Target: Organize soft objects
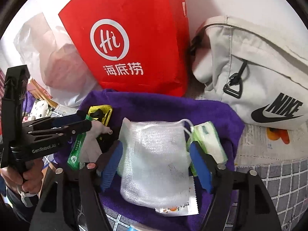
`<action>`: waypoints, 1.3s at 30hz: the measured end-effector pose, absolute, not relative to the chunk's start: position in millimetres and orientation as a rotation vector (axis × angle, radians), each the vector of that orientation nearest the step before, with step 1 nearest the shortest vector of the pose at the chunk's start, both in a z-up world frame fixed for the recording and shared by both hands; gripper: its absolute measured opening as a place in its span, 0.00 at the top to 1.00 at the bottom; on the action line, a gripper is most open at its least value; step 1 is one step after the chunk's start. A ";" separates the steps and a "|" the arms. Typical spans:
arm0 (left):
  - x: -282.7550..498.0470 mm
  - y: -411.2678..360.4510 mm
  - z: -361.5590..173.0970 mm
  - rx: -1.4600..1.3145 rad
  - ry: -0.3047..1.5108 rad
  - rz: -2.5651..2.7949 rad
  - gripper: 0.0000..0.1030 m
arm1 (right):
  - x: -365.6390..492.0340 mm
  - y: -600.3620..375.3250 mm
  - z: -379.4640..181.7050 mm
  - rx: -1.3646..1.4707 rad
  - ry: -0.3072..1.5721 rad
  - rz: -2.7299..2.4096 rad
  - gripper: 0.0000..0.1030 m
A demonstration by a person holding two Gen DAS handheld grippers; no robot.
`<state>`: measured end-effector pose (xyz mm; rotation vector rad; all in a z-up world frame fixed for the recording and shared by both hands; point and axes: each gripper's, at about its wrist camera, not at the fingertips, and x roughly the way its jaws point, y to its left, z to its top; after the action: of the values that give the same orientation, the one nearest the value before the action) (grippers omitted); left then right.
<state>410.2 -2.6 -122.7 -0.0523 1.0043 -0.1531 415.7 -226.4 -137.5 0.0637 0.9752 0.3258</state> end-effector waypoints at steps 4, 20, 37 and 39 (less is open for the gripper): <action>400.9 1.9 -112.7 -0.056 1.002 -0.147 0.50 | 407.9 -227.0 -127.4 0.081 0.972 0.313 0.28; 279.7 17.2 -31.5 -0.082 0.902 -0.126 0.35 | 287.5 -224.7 -53.4 0.034 0.866 0.220 0.12; 112.8 2.0 9.3 -0.057 0.771 -0.118 0.11 | 125.4 -238.3 -20.9 0.062 0.797 0.145 0.00; 99.1 3.0 11.3 -0.067 0.758 -0.117 0.11 | 112.1 -236.1 -20.1 0.050 0.789 0.141 0.00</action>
<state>99.1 3.0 11.3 -0.0666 0.7577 -0.1173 112.1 -236.1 -20.1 0.0501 0.7893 0.1409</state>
